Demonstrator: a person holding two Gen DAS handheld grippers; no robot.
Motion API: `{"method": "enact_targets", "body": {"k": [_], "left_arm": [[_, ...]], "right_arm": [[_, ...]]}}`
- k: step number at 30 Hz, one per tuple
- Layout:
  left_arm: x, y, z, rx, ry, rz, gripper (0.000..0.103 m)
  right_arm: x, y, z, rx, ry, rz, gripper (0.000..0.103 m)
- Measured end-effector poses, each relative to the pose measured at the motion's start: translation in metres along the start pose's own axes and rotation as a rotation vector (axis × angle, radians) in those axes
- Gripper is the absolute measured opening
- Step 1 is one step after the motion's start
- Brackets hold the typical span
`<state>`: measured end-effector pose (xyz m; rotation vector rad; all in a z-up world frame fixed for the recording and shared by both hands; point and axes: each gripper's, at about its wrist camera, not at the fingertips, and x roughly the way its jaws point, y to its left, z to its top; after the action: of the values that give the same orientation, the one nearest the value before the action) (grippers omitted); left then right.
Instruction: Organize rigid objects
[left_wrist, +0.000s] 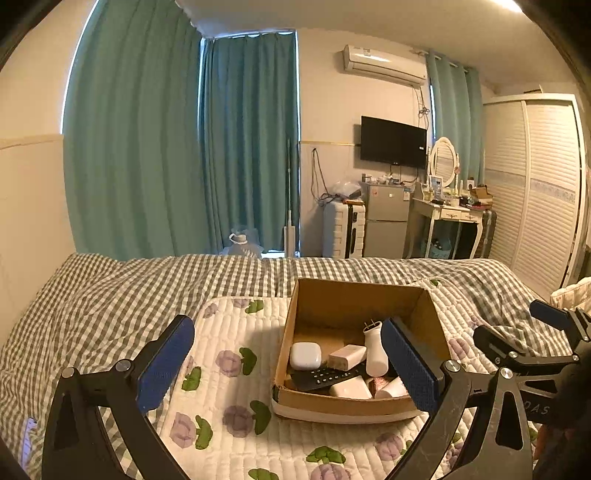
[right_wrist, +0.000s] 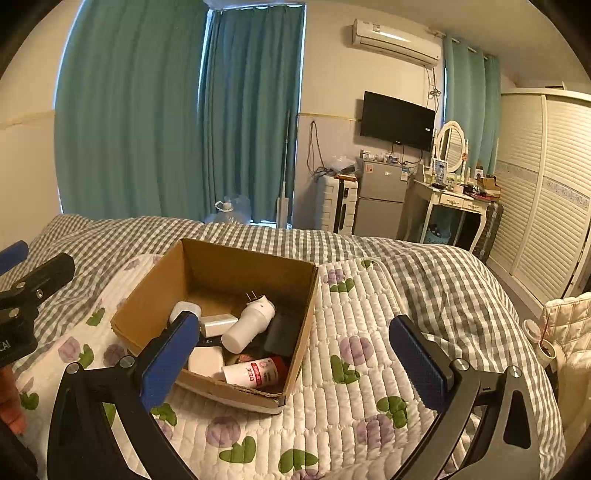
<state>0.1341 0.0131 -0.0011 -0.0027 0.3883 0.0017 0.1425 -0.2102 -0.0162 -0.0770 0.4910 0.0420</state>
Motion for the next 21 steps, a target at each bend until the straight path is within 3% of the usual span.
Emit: {"method": "enact_targets", "body": {"k": [21], "left_arm": [[0.0083,0.0042,-0.0065,-0.013,0.034,0.003,0.103]], "right_arm": [[-0.0037,-0.0039,0.0042,0.006,-0.011,-0.015,0.103]]}}
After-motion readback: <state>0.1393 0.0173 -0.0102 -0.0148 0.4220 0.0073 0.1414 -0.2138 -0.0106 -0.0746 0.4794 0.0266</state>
